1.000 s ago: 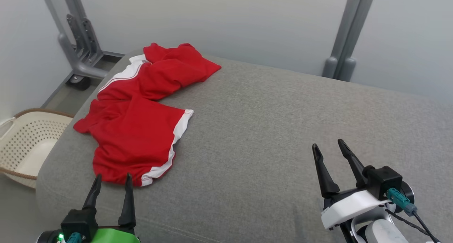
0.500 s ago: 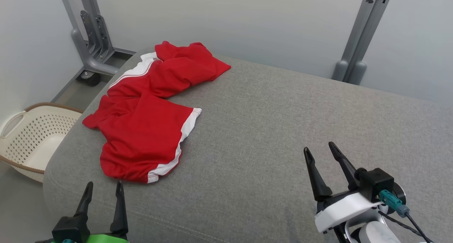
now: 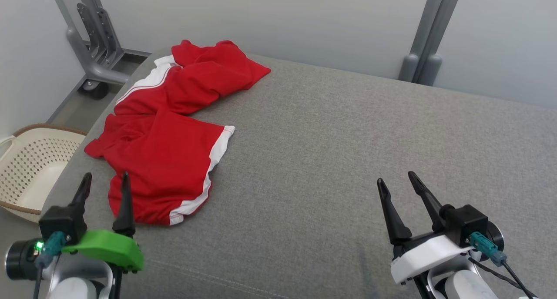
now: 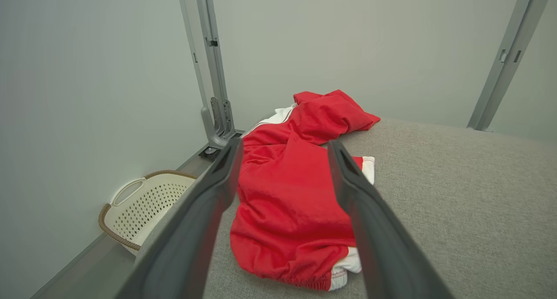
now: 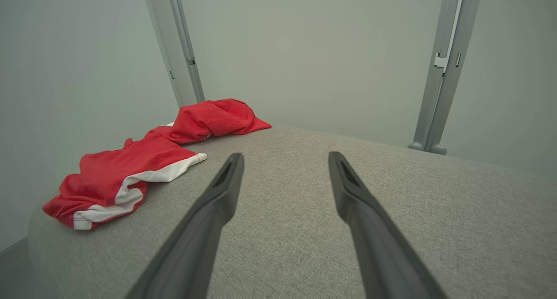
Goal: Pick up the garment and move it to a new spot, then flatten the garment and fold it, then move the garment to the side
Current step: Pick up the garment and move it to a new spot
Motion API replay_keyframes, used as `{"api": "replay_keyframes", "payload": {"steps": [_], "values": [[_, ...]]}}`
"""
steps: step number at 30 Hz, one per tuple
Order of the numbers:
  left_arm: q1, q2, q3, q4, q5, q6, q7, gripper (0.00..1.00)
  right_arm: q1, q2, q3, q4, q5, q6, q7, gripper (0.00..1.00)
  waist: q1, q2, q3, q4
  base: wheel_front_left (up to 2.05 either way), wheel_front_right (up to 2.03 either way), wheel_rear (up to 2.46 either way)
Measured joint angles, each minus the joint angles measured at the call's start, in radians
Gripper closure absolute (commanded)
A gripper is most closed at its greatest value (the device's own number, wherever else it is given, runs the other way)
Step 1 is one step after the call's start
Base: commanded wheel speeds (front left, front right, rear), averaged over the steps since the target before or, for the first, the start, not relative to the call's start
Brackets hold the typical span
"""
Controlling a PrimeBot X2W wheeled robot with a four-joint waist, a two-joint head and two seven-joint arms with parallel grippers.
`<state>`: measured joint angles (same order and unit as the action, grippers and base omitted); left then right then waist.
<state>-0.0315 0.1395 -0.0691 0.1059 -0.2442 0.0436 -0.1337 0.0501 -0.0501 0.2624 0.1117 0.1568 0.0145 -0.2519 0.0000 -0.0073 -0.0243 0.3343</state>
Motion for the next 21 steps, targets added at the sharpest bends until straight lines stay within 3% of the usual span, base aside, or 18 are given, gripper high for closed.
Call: {"api": "replay_keyframes", "payload": {"steps": [21], "values": [[-0.332,-0.001,0.005,0.264,-0.099,-0.021,0.32,0.0,-0.12,-0.081,0.001,-0.059,-0.062,0.012,0.007,0.0,0.0,0.0,0.192,-0.069,0.0,0.0,0.0]]}}
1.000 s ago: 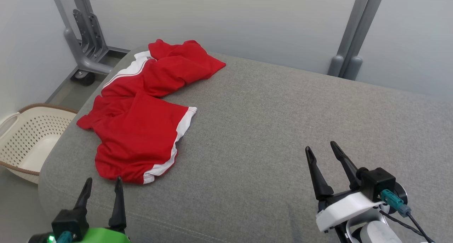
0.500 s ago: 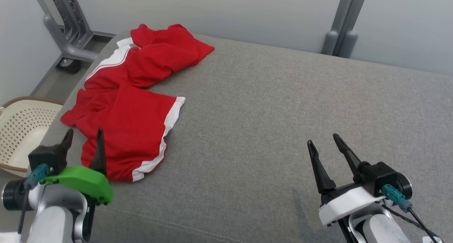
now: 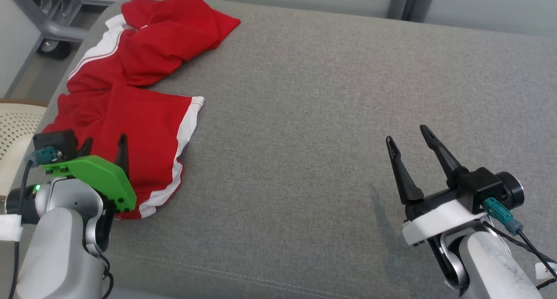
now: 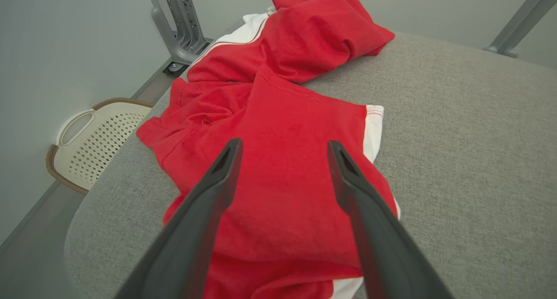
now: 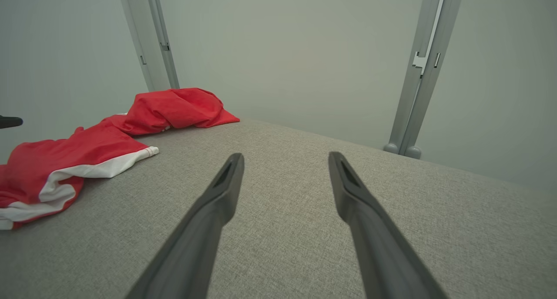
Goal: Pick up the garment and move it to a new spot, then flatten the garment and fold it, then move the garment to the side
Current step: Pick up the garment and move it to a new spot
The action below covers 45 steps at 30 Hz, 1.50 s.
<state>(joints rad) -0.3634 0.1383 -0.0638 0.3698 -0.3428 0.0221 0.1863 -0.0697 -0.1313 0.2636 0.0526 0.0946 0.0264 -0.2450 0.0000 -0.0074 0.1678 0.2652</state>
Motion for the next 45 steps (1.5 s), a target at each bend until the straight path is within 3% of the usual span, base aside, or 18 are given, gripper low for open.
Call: {"api": "replay_keyframes", "payload": {"steps": [14,26,27,28,29,30,31,39,45], "values": [[-0.122,-0.035,-0.012,0.148,-0.02,0.004,0.07,0.0,-0.073,-0.028,-0.016,-0.029,-0.018,0.009,0.008,0.0,0.0001,0.0,0.148,-0.04,0.0,0.0,0.0],[-0.172,-0.03,-0.035,0.269,0.006,0.013,0.112,0.0,-0.09,-0.027,-0.022,-0.022,-0.017,0.016,0.008,0.0,0.0001,0.0,0.188,-0.045,0.0,0.0,0.0],[-0.175,-0.03,-0.035,0.274,0.006,0.014,0.112,0.05,-0.091,-0.027,-0.023,-0.021,-0.017,0.016,0.008,0.0,0.0,0.0,0.189,-0.046,0.0,0.0,0.0],[-0.179,-0.03,-0.034,0.279,0.007,0.015,0.112,0.19,-0.091,-0.027,-0.023,-0.02,-0.017,0.016,0.008,0.0,0.0,0.0,0.19,-0.046,0.0,0.0,0.0],[-0.183,-0.029,-0.032,0.286,0.007,0.018,0.108,0.54,-0.092,-0.027,-0.023,-0.019,-0.017,0.016,0.008,0.0,0.0,0.0,0.192,-0.047,0.0,0.0,0.0],[-0.188,-0.029,-0.029,0.293,0.01,0.024,0.102,0.65,-0.094,-0.027,-0.024,-0.018,-0.017,0.016,0.008,0.0,0.0,0.0,0.193,-0.048,0.0,0.0,0.0],[-0.188,-0.029,-0.029,0.293,0.01,0.024,0.102,1.0,-0.094,-0.027,-0.024,-0.018,-0.017,0.016,0.008,0.0,0.0,0.0,0.193,-0.048,0.0,0.0,0.0],[-0.201,-0.031,-0.001,0.307,0.002,0.027,0.028,1.0,-0.114,-0.026,-0.031,-0.011,-0.016,0.015,0.007,0.0,0.0,0.0,0.198,-0.055,0.0,0.0,0.0],[-0.215,-0.044,0.0,0.305,-0.011,-0.002,-0.057,1.0,-0.128,-0.008,-0.032,0.016,-0.011,0.015,0.002,0.0,0.0,0.0,0.182,-0.059,0.0,0.0,0.0]]}}
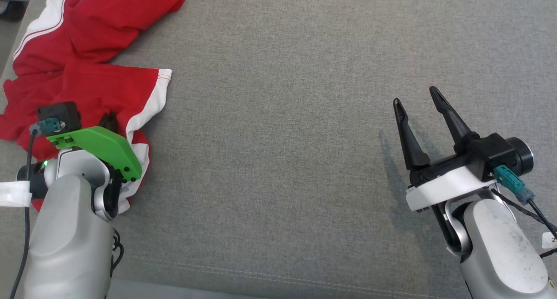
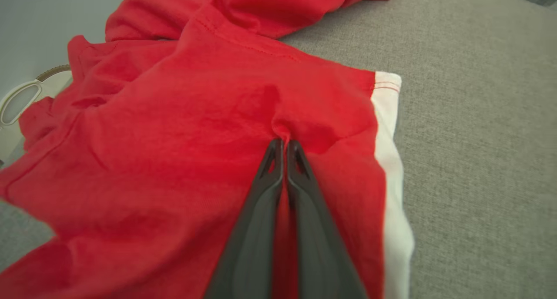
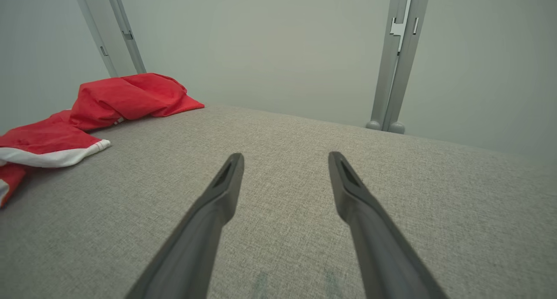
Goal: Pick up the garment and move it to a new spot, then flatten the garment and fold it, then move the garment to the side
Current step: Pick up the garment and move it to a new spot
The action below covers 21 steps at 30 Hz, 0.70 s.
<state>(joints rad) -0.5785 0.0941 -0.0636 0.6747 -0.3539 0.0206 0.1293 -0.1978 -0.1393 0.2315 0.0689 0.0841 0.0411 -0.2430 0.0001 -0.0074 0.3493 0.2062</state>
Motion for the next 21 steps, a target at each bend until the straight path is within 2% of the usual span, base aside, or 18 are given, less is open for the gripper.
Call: {"api": "replay_keyframes", "payload": {"steps": [6,11,21], "values": [[0.0,-0.015,-0.01,-0.024,-0.006,-0.046,-0.09,1.0,0.0,0.016,-0.008,0.031,0.024,-0.009,-0.003,0.0,0.0,0.0,-0.036,-0.006,0.0,0.0,0.0],[0.0,-0.023,-0.057,-0.05,-0.001,-0.098,-0.136,1.0,0.001,0.029,-0.015,0.056,0.034,-0.016,-0.009,0.0,0.0,0.0,-0.079,-0.016,0.0,0.0,0.0],[0.0,-0.044,-0.17,-0.109,0.008,-0.133,-0.164,1.0,0.02,0.055,0.0,0.078,0.048,-0.021,-0.009,0.0,0.0,0.0,-0.17,-0.094,0.0,0.0,0.0]]}}
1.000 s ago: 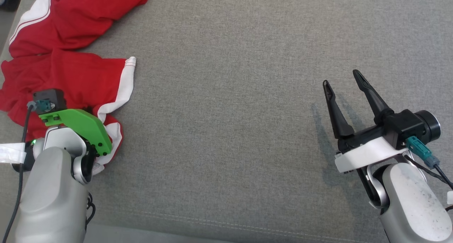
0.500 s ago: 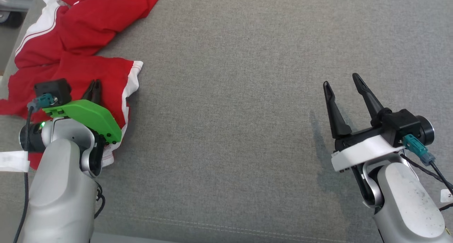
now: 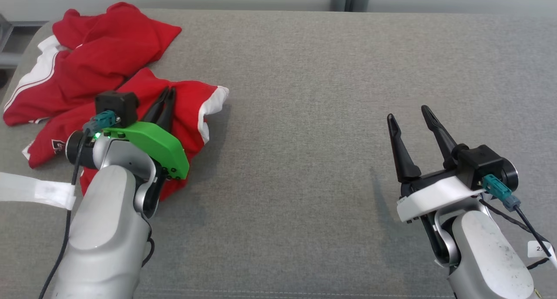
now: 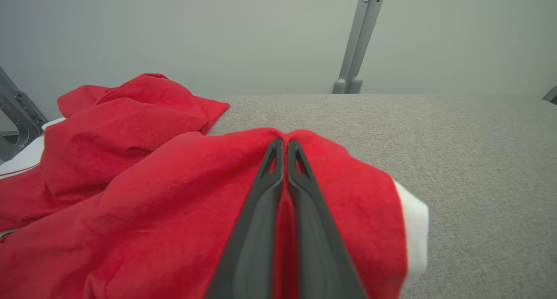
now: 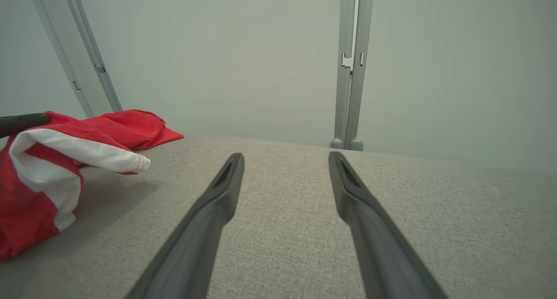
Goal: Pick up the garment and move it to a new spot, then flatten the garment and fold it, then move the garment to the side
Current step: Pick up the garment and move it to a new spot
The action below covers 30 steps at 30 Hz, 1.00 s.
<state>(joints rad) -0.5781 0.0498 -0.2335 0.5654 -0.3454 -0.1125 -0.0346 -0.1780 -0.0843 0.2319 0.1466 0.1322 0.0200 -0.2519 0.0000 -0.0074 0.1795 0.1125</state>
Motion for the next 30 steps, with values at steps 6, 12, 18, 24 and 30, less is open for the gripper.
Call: {"api": "replay_keyframes", "payload": {"steps": [6,12,18,24,30], "values": [[-0.001,-0.005,-0.104,-0.024,0.006,-0.011,0.035,1.0,0.029,0.012,-0.005,-0.009,0.001,-0.015,0.0,0.0,0.0,0.0,-0.034,-0.074,0.0,0.0,0.0],[-0.014,-0.01,-0.226,-0.038,0.005,-0.012,0.081,1.0,0.061,0.017,-0.021,-0.032,0.003,-0.031,0.0,0.0,0.0,0.0,-0.055,-0.155,0.0,0.0,0.0],[-0.059,-0.013,-0.361,-0.076,-0.033,-0.012,0.106,1.0,0.086,0.019,-0.024,-0.054,0.003,-0.041,0.0,0.0,0.0,0.0001,-0.061,-0.238,0.0,0.0,0.0],[-0.063,-0.016,-0.417,-0.086,-0.081,-0.012,0.123,1.0,0.086,0.022,0.008,-0.066,0.01,-0.038,0.0,0.0,0.0,0.0,-0.054,-0.32,0.0,0.0,0.0],[-0.064,-0.016,-0.407,-0.023,-0.08,-0.012,0.131,1.0,0.079,0.024,0.067,-0.058,0.012,-0.002,0.0,0.0,0.0,0.0,-0.039,-0.401,0.0,0.0,0.0]]}}
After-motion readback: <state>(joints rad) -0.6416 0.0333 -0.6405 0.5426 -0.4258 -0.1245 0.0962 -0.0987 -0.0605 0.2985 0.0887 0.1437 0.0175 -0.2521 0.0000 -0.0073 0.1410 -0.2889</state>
